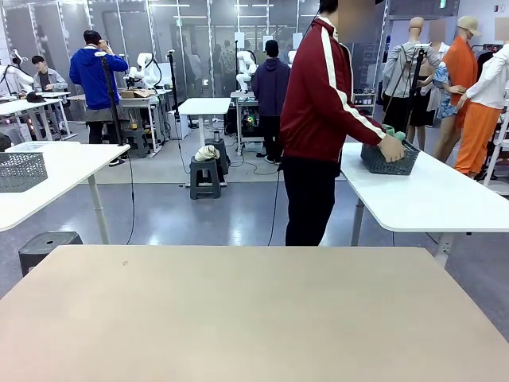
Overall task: Fold the towels and place them in the basket.
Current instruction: When a person lays out a Towel with hook on the table, fold it in half twice.
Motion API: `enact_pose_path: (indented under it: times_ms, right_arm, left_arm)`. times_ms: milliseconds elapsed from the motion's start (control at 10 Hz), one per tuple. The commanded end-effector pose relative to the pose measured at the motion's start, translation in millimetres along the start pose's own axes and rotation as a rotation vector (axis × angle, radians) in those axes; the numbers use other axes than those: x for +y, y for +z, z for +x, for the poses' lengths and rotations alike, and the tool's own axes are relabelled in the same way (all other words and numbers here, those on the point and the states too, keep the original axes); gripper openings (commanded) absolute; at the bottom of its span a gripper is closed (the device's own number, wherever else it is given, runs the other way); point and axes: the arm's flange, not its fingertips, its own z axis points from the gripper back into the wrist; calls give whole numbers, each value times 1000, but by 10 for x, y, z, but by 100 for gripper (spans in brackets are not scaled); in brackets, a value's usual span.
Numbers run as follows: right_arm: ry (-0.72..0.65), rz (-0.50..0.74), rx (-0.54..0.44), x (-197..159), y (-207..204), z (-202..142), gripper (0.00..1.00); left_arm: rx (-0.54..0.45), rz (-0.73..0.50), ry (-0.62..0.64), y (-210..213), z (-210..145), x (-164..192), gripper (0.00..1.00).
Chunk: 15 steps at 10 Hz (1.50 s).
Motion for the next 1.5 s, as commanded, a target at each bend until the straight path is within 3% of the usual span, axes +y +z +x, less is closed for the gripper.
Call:
enact_pose_path:
  times_ms: [0, 1400]
  right_arm:
    - [5, 7, -4, 4, -10, 6, 100]
    - [5, 7, -4, 4, -10, 6, 100]
  left_arm:
    - [-10, -10, -16, -3, 20, -12, 100]
    - [-10, -10, -16, -3, 20, -12, 100]
